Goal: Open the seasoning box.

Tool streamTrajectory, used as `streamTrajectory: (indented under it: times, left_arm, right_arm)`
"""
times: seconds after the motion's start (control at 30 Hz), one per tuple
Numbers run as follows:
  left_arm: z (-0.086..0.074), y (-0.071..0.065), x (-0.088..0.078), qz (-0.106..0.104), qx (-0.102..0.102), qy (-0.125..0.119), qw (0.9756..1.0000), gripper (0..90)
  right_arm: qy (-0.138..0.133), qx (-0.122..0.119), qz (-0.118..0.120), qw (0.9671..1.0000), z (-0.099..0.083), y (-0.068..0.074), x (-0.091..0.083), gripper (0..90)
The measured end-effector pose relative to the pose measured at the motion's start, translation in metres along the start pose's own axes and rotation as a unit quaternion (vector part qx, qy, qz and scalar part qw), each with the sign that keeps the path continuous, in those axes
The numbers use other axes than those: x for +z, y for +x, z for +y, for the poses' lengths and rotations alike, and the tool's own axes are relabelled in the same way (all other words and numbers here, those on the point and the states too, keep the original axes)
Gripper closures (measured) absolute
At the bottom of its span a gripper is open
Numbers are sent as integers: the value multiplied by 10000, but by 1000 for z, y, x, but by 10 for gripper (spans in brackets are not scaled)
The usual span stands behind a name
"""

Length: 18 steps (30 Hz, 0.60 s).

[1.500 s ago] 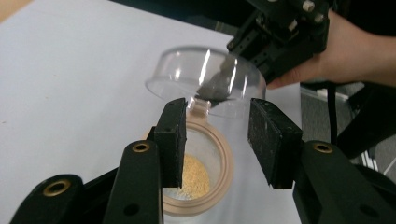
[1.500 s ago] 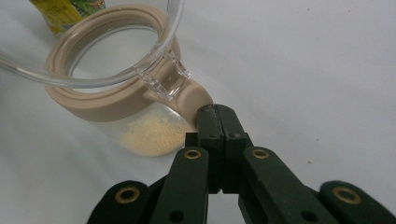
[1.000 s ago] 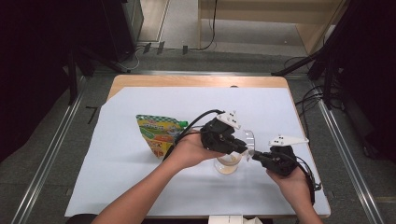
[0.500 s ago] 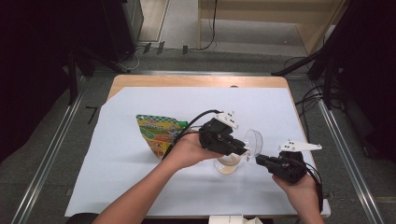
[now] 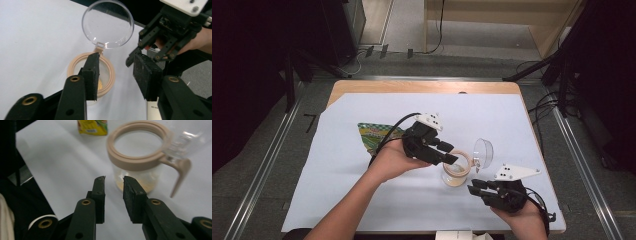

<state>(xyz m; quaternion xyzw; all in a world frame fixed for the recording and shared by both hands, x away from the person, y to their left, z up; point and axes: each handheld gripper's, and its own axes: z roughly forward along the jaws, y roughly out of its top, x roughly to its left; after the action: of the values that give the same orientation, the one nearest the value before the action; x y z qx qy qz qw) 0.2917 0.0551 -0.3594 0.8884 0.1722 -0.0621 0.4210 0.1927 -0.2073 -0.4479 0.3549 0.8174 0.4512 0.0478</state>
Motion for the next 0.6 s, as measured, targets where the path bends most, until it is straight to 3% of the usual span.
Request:
streamTrajectory:
  times: [0.1,0.27,0.47,0.6]
  left_arm:
    - [-2,-1,-13,5,-82,-40,10000,511]
    - [-5,-3,-37,247,-60,-164,9995,484]
    - [-13,-1,-61,610,-52,-157,9980,440]
    - [-17,4,-80,729,-170,-327,9967,418]
  right_arm:
    - [-15,-79,158,9998,3,10,4,698]
    - [23,-338,297,9990,8,26,14,682]
    - [40,-265,504,9984,14,39,26,647]
    - [73,-166,908,9957,21,47,40,598]
